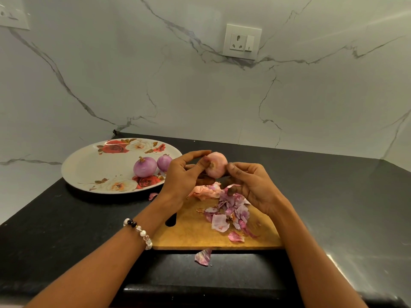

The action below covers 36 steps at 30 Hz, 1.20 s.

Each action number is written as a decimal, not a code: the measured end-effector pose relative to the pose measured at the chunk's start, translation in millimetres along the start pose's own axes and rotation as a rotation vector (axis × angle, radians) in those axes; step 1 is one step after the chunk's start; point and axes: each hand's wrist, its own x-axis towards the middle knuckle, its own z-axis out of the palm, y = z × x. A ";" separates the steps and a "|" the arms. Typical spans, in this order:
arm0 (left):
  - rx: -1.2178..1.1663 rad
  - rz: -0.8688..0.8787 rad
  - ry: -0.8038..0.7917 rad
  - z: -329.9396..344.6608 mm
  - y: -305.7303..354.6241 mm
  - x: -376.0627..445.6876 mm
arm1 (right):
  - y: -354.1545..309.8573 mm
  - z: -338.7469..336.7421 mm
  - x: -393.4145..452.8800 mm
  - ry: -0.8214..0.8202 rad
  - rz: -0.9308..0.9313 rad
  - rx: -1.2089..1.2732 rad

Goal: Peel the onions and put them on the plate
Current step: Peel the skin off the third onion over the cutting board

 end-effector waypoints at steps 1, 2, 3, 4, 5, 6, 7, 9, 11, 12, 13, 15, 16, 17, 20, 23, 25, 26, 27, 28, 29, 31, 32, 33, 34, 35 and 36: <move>-0.013 -0.014 -0.003 0.2 0.2 0.1 | 0.4 0.6 0.0 -0.007 -0.008 -0.023; -0.023 -0.028 -0.003 0.2 0.3 0.1 | 0.9 1.3 -0.4 -0.015 -0.017 -0.049; -0.035 -0.040 0.000 0.1 0.9 0.3 | 1.3 2.0 -0.5 -0.023 -0.028 -0.076; -0.044 -0.051 0.003 -0.1 1.6 0.5 | 1.6 2.2 -0.7 -0.028 -0.039 -0.101; -0.045 -0.056 0.004 -0.2 2.4 0.5 | 1.9 2.4 -0.6 -0.029 -0.048 -0.123; -0.032 -0.054 0.002 -0.3 2.4 0.3 | 2.3 2.3 -0.2 -0.028 -0.054 -0.138; -0.008 -0.047 -0.004 0.0 2.5 0.2 | 2.9 2.1 0.4 -0.024 -0.061 -0.143; 0.053 -0.033 -0.026 0.9 1.6 -0.5 | 4.5 1.2 2.3 -0.007 -0.078 -0.130; 0.075 -0.032 -0.053 2.1 0.5 -1.3 | 5.8 -0.7 3.7 0.001 -0.102 -0.122; 0.072 -0.033 -0.073 2.4 0.1 -1.6 | 6.1 -1.2 3.8 -0.001 -0.114 -0.117; 0.079 -0.028 -0.095 2.5 -0.1 -1.8 | 6.2 -1.7 3.7 -0.004 -0.126 -0.112; 0.124 0.004 -0.124 2.1 0.1 -2.2 | 6.5 -2.4 3.5 -0.011 -0.152 -0.117; 0.150 0.023 -0.123 1.6 -0.3 -2.1 | 6.3 -2.4 3.3 -0.015 -0.166 -0.129; 0.174 0.039 -0.115 1.0 -0.6 -1.9 | 5.8 -2.2 3.1 -0.021 -0.179 -0.146; 0.247 0.073 -0.093 -0.3 -2.1 -1.5 | 4.0 -1.7 2.2 -0.033 -0.220 -0.201; 0.297 0.110 -0.080 -0.4 -2.7 -1.8 | 4.5 -2.1 2.1 -0.054 -0.262 -0.248; 0.324 0.141 -0.074 0.0 -2.7 -2.7 | 5.4 -3.5 2.9 -0.052 -0.294 -0.294; 0.329 0.148 -0.070 0.1 -2.8 -2.8 | 5.7 -4.2 3.5 -0.047 -0.306 -0.311; 0.332 0.152 -0.068 -0.2 -3.0 -3.1 | 6.1 -4.6 3.8 -0.044 -0.314 -0.322; 0.334 0.154 -0.068 -0.4 -3.2 -3.1 | 6.4 -4.9 4.1 -0.042 -0.317 -0.327; 0.337 0.157 -0.070 -0.7 -3.9 -2.8 | 6.5 -4.9 4.1 -0.043 -0.316 -0.328; 0.352 0.167 -0.072 -0.8 -4.5 -2.5 | 6.9 -5.2 3.8 -0.048 -0.307 -0.320; 0.362 0.174 -0.073 -0.8 -4.3 -2.4 | 7.0 -5.6 3.6 -0.047 -0.304 -0.313; 0.369 0.181 -0.074 -0.8 -3.9 -2.5 | 7.0 -6.1 3.5 -0.044 -0.301 -0.307; 0.371 0.188 -0.078 -0.8 -3.5 -2.8 | 7.0 -6.8 3.4 -0.041 -0.297 -0.303; 0.373 0.192 -0.082 -0.7 -2.9 -3.4 | 7.0 -7.3 3.3 -0.041 -0.292 -0.299; 0.377 0.194 -0.085 -0.7 -2.7 -3.7 | 7.1 -7.8 3.7 -0.040 -0.287 -0.299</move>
